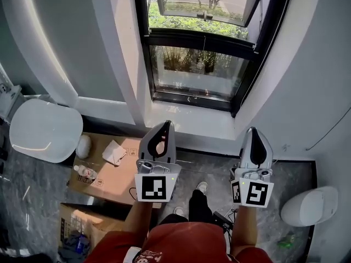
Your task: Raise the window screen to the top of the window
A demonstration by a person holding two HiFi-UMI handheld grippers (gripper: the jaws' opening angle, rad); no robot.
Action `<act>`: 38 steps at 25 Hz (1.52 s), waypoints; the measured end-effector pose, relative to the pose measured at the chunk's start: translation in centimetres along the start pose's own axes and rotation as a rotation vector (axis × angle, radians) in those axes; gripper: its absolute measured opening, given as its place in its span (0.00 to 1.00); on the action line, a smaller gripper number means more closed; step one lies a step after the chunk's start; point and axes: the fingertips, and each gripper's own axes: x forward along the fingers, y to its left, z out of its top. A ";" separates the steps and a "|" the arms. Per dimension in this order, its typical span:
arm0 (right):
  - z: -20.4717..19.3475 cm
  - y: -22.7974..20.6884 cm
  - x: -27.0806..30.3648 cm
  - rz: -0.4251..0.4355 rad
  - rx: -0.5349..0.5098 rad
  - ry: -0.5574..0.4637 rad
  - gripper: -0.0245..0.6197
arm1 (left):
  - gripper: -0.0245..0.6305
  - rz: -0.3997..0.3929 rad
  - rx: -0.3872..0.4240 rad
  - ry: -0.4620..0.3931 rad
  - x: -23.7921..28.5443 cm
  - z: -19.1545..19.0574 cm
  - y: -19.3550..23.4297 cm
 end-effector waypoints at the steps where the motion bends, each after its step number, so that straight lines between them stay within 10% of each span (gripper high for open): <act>1: -0.2 -0.2 0.4 0.000 0.001 -0.002 0.05 | 0.04 0.000 0.002 0.002 0.4 -0.2 0.0; 38: -13.7 -15.3 26.9 0.066 0.098 -0.031 0.05 | 0.04 0.083 0.061 0.024 31.0 -6.8 0.3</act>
